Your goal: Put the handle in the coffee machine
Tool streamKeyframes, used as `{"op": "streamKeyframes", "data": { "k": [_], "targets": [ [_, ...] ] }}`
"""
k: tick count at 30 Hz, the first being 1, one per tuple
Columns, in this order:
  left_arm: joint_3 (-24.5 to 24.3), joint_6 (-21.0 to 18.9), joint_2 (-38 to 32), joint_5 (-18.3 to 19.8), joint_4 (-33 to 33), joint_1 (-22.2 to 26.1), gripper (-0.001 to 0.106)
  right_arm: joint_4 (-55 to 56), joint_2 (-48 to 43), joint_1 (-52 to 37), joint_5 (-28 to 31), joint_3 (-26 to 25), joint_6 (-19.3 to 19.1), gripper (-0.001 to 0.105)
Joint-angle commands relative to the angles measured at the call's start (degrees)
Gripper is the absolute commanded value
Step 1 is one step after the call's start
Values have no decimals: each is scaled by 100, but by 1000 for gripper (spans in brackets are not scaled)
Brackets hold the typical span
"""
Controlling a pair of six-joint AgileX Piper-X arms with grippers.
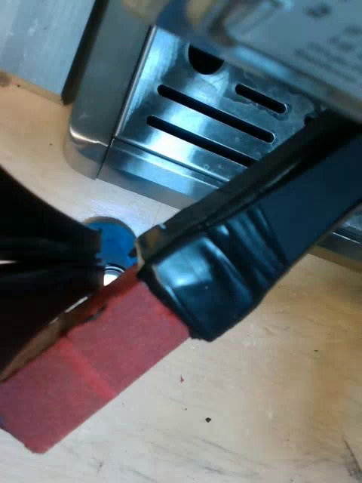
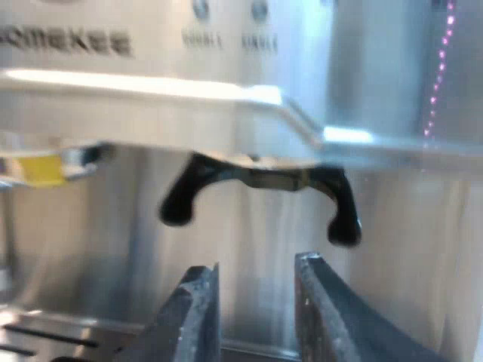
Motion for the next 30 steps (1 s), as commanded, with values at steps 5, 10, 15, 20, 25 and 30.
{"op": "streamKeyframes", "data": {
  "k": [5,10,15,20,25,30],
  "targets": [
    [24,-430,-251,643,313,-115,0,1364,-909,284,-810,10,-10,28],
    [24,-722,-264,640,191,-115,0,2261,-1681,698,-1359,10,-10,28],
    [24,-1042,-264,640,75,-115,0,2368,-2037,921,-1434,-7,-1,28],
    [24,-1371,-264,626,69,-174,0,2368,-2062,1044,-1492,-22,-1,28],
    [24,-1715,-280,461,69,-276,0,2412,-2062,1042,-1597,-22,-1,28],
    [110,-2232,-466,189,-225,-440,0,2412,-2062,1042,-1597,-22,-1,28]
  ]
}}
